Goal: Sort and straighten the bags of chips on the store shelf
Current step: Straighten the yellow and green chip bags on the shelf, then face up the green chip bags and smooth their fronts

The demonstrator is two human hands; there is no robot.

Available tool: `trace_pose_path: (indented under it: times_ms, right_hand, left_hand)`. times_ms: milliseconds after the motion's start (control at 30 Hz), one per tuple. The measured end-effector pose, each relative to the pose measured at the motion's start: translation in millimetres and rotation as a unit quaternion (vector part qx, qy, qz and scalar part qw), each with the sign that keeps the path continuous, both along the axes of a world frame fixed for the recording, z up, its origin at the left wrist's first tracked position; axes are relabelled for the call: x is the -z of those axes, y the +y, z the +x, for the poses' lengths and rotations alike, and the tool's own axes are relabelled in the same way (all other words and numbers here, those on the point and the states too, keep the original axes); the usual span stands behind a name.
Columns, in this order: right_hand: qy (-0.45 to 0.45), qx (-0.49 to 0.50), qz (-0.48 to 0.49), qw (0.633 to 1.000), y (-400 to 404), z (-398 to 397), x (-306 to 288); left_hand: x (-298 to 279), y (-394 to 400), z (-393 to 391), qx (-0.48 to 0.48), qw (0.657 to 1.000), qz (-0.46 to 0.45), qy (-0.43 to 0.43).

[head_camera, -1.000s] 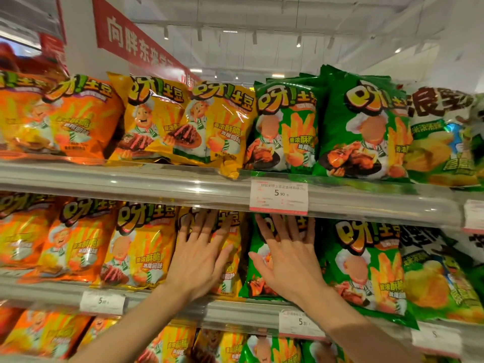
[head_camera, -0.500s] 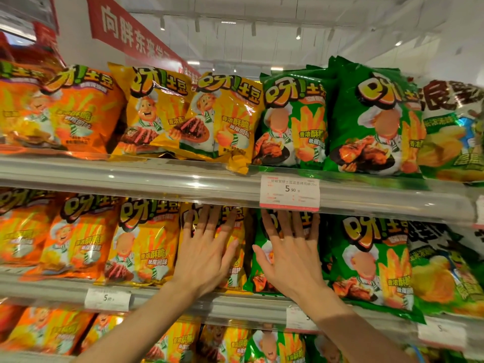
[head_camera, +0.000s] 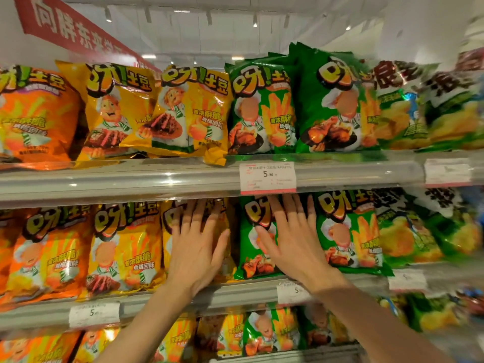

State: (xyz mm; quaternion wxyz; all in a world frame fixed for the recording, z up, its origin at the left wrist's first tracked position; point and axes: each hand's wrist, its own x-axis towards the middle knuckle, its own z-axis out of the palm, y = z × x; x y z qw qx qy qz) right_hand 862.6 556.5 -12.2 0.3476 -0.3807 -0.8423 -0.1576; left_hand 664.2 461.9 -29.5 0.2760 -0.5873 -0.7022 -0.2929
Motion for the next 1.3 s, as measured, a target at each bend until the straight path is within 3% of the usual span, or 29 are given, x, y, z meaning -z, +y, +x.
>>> trace_pose_path:
  times_ms: [233,400,500,600,767,933,1300]
  right_hand:
    - [0.106,0.073,-0.045,0.991,32.5,74.5,-13.5]
    - [0.165,0.023,-0.149,0.975,73.7,152.2,-24.3]
    - [0.129,-0.057,-0.228,0.963,85.9,188.8,-30.0]
    - [0.034,-0.115,-0.258,0.959,90.5,207.6,-25.5]
    - [-0.032,-0.201,-0.345,0.916,100.6,212.7,-24.5]
    - [-0.029,-0.236,-0.382,0.893,113.3,212.3,-23.5]
    - [-0.016,-0.267,-0.385,0.883,132.2,205.9,-30.1]
  left_hand:
    - [-7.7,21.7,89.0,0.131,0.987,0.067,-0.065]
    - [-14.2,55.2,158.1,0.167,0.978,0.050,-0.111]
    - [-12.4,73.5,185.5,0.160,0.976,0.013,-0.147]
    - [-9.6,84.4,204.3,0.133,0.968,-0.040,-0.208]
    - [-17.8,93.1,216.6,0.148,0.947,-0.117,-0.259]
    - [-28.2,98.2,206.4,0.199,0.915,-0.161,-0.311]
    - [-43.2,102.7,191.8,0.196,0.921,-0.212,-0.261]
